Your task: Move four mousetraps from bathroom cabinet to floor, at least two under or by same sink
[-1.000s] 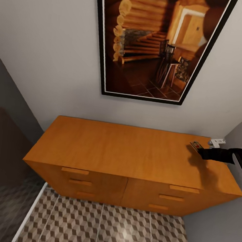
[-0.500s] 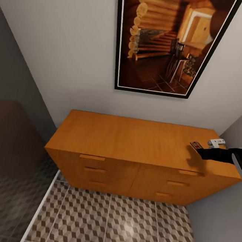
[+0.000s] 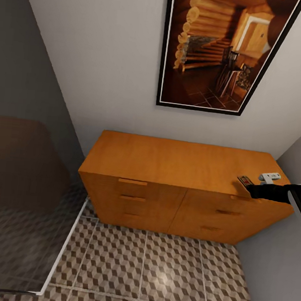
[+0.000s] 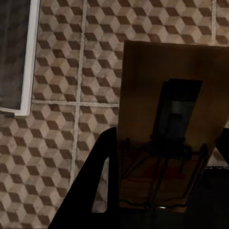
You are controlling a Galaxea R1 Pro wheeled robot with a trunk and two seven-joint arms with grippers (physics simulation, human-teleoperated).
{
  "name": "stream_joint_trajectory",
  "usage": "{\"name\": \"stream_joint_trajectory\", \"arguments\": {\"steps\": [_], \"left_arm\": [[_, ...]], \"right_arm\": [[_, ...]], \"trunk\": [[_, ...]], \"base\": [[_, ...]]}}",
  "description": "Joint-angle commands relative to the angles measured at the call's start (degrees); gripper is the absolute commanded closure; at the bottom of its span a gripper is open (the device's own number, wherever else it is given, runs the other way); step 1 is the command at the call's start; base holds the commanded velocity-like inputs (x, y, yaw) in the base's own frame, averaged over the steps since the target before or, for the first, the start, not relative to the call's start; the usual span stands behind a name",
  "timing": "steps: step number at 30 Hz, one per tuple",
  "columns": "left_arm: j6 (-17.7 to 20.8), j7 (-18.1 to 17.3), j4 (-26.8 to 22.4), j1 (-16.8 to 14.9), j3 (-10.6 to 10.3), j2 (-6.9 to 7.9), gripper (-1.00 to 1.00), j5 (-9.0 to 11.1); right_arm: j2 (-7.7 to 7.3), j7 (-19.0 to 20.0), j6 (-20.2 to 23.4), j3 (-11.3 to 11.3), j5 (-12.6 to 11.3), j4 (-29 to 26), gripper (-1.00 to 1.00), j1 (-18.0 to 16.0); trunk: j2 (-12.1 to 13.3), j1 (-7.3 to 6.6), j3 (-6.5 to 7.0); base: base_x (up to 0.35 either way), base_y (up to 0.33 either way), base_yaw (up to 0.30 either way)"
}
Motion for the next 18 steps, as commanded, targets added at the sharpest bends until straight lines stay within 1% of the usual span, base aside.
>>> {"name": "stream_joint_trajectory", "arguments": {"steps": [1,18], "left_arm": [[-0.22,0.43,0.2,-0.04,-0.38,-0.06,1.0,-0.2],[-0.14,0.43,0.18,-0.06,-0.38,-0.06,1.0,-0.2]], "right_arm": [[-0.06,-0.06,0.39,0.16,-0.37,-0.03,1.0,-0.07],[-0.05,-0.1,0.25,0.17,-0.37,0.41,1.0,-0.07]], "trunk": [[-0.11,0.01,-0.1],[-0.11,0.01,-0.1]], "base": [[-0.247,0.198,0.0],[-0.247,0.197,0.0]]}}
